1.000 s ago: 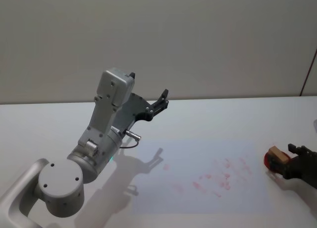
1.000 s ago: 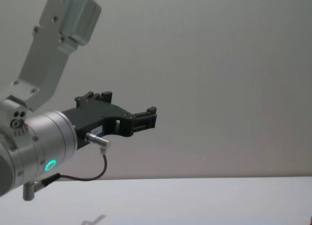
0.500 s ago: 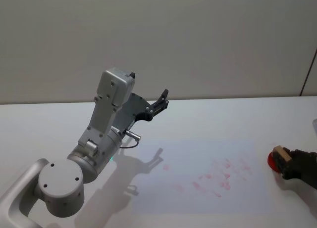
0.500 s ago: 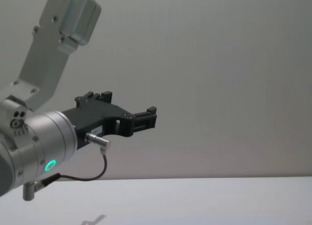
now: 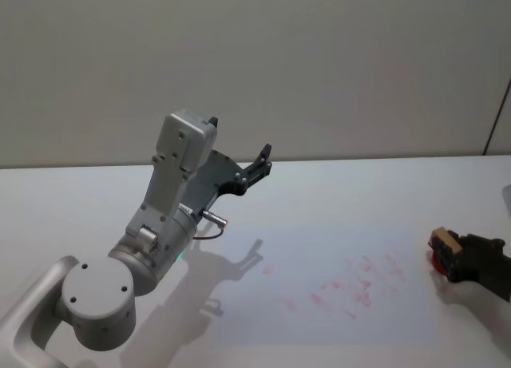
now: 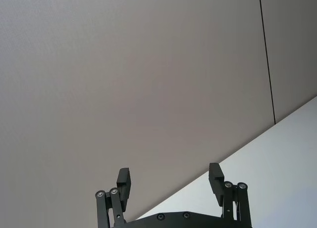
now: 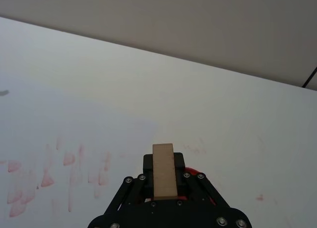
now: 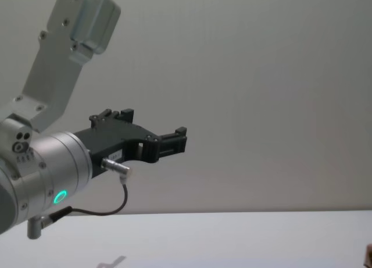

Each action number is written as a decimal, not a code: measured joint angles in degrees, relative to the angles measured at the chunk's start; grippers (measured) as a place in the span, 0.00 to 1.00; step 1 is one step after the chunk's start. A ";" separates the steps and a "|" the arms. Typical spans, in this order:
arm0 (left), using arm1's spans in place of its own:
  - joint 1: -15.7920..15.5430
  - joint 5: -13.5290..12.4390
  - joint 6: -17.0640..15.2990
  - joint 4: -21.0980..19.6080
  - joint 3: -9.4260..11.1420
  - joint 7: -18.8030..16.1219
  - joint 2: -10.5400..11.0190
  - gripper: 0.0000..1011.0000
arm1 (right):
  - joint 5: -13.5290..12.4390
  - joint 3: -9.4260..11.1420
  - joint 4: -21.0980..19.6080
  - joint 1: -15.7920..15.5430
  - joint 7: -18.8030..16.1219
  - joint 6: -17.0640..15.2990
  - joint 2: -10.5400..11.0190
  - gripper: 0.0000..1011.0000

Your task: Use the one hand to pick up the stamp and affix it onto the A4 paper.

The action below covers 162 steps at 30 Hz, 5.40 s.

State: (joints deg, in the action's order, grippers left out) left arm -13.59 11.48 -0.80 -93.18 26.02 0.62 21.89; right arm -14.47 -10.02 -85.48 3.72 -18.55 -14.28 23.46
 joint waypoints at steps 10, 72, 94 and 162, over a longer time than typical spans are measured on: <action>0.00 0.00 0.00 0.00 0.00 0.00 0.00 0.99 | -2.14 -0.84 -0.93 1.20 -1.06 1.73 -1.61 0.22; 0.00 0.00 0.00 0.00 0.00 0.00 0.00 0.99 | 9.13 -11.01 9.33 5.87 -8.89 9.75 -10.51 0.22; 0.00 0.00 0.00 0.00 0.00 0.00 0.00 0.99 | 9.63 -11.09 9.19 5.77 -9.01 9.23 -9.99 0.22; 0.00 0.00 0.00 0.00 0.00 0.00 0.00 0.99 | -2.99 -0.94 1.08 -0.61 -2.80 10.02 2.53 0.22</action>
State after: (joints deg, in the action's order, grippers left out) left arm -13.59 11.48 -0.80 -93.18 26.02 0.63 21.89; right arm -17.46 -10.96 -84.39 3.11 -21.35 -4.26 25.99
